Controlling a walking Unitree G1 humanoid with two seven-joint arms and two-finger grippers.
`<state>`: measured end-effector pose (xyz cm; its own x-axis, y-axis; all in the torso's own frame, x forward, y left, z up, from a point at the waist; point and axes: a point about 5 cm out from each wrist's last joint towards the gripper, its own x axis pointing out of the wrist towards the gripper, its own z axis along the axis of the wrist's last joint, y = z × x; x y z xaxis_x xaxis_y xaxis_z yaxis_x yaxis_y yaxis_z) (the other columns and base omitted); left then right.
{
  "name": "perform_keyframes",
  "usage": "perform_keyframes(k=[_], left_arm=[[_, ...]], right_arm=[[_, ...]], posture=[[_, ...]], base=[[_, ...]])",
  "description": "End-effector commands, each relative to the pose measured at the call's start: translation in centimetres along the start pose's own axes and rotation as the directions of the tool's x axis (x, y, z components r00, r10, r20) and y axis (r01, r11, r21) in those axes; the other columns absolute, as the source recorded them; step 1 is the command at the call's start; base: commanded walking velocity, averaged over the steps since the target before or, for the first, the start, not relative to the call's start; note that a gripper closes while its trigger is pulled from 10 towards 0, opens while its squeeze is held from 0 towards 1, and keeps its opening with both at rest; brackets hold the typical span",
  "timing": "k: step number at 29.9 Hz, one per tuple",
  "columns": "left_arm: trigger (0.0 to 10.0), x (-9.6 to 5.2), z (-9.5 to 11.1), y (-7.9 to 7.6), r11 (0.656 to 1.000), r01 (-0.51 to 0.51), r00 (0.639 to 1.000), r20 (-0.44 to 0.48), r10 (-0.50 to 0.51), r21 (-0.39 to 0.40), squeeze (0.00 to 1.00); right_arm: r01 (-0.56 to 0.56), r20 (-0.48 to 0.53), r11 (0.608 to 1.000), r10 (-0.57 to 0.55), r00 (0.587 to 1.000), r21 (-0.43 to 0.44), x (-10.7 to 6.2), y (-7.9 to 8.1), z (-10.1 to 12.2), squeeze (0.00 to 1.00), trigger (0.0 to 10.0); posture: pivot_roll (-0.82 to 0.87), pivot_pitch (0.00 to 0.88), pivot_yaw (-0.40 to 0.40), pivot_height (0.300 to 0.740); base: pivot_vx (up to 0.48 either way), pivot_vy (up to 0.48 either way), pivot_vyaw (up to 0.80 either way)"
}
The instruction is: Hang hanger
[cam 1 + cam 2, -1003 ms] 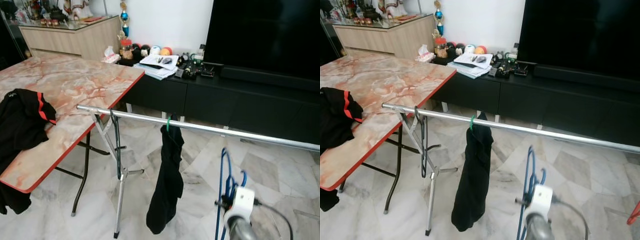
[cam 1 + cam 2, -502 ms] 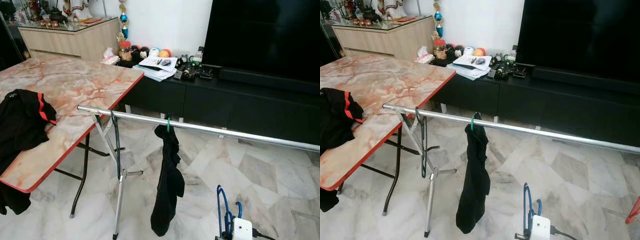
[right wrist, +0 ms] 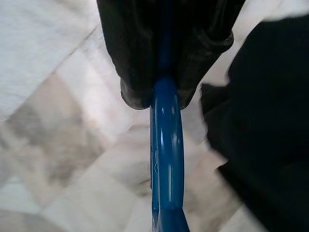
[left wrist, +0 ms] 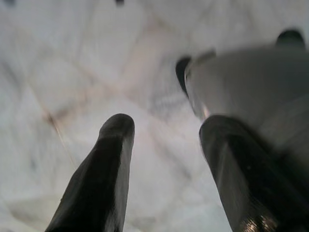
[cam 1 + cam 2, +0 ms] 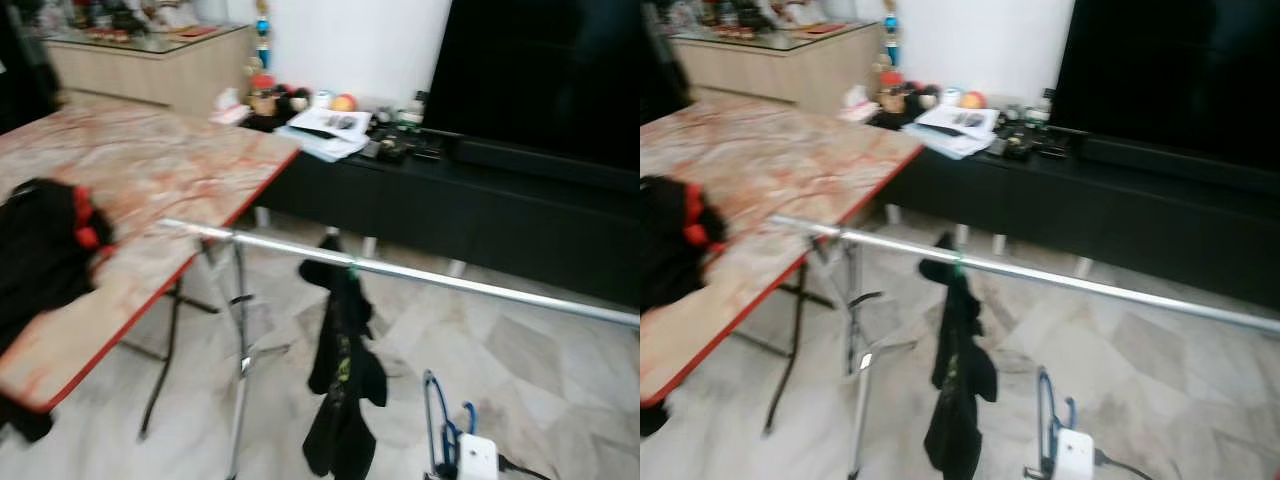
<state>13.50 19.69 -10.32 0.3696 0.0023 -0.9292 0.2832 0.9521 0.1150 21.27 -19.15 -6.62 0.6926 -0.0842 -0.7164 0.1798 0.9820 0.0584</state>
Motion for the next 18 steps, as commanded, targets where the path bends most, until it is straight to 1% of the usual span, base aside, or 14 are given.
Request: perform_keyframes(k=[1, 7, 11, 12, 13, 15, 16, 17, 18], left_arm=[[10.0, 0.1, 0.3, -1.0, 1.0, 0.029, 1.0, 0.01, -0.029, 0.008, 0.0], [10.0, 0.1, 0.3, -1.0, 0.999, 0.038, 0.999, 0.007, -0.038, 0.011, 0.0], [10.0, 0.1, 0.2, -1.1, 0.999, 0.042, 0.999, 0.004, -0.042, 0.01, 0.0], [10.0, 0.1, 0.2, -1.1, 0.999, 0.042, 0.999, 0.003, -0.042, 0.012, 0.0], [10.0, 0.1, 0.2, -1.1, 0.999, 0.042, 0.999, 0.003, -0.042, 0.012, 0.0], [10.0, 0.1, 0.2, -1.1, 0.999, 0.042, 0.999, 0.002, -0.042, 0.016, 0.0], [10.0, 0.1, 0.2, -1.1, 0.999, 0.042, 0.999, 0.002, -0.042, 0.016, 0.0], [10.0, 0.1, 0.2, -1.0, 0.999, 0.041, 0.999, 0.002, -0.041, 0.016, 0.0], [10.0, 0.1, 0.2, -1.0, 0.999, 0.04, 0.999, 0.004, -0.04, 0.015, 0.0]], right_arm=[[0.031, -0.048, 1.0, -0.031, 0.998, 0.003, -0.4, -1.0, -1.3, 0.0, 10.0], [0.033, -0.039, 0.999, -0.033, 0.999, 0.014, -0.3, -1.0, -1.1, 0.0, 10.0], [0.036, 0.018, 0.998, -0.037, 0.999, 0.042, -0.1, -0.8, 0.1, 0.0, 10.0], [0.066, 0.054, 0.996, -0.07, 0.996, 0.062, 0.0, -1.0, 0.8, 0.0, 10.0], [0.066, 0.054, 0.996, -0.07, 0.996, 0.062, 0.0, -1.0, 0.8, 0.0, 10.0], [0.106, 0.108, 0.989, -0.117, 0.987, 0.102, 0.1, -1.3, 1.9, 0.0, 10.0], [0.106, 0.108, 0.989, -0.117, 0.987, 0.102, 0.1, -1.3, 1.9, 0.0, 10.0], [0.113, 0.127, 0.987, -0.127, 0.984, 0.112, 0.1, -1.3, 2.4, 0.0, 10.0], [0.125, 0.174, 0.983, -0.147, 0.974, 0.131, 0.2, -1.3, 3.5, 0.0, 10.0]], posture=[[0.03, 0.0, -0.029, 0.74], [0.03, 0.0, -0.032, 0.74], [0.03, 0.0, -0.034, 0.74], [0.03, 0.0, -0.034, 0.74], [0.03, 0.0, -0.034, 0.74], [0.03, 0.0, -0.035, 0.74], [0.03, 0.0, -0.035, 0.74], [0.03, 0.0, -0.035, 0.74], [0.03, 0.0, -0.038, 0.74]], base=[[0.0, 0.0, 0.0], [0.0, 0.0, 0.0], [0.0, 0.0, 0.0], [0.0, 0.0, 0.0], [0.0, 0.0, 0.0], [0.0, 0.0, 0.0], [0.0, 0.0, 0.0], [0.0, 0.0, 0.0], [0.0, 0.0, 0.0]])
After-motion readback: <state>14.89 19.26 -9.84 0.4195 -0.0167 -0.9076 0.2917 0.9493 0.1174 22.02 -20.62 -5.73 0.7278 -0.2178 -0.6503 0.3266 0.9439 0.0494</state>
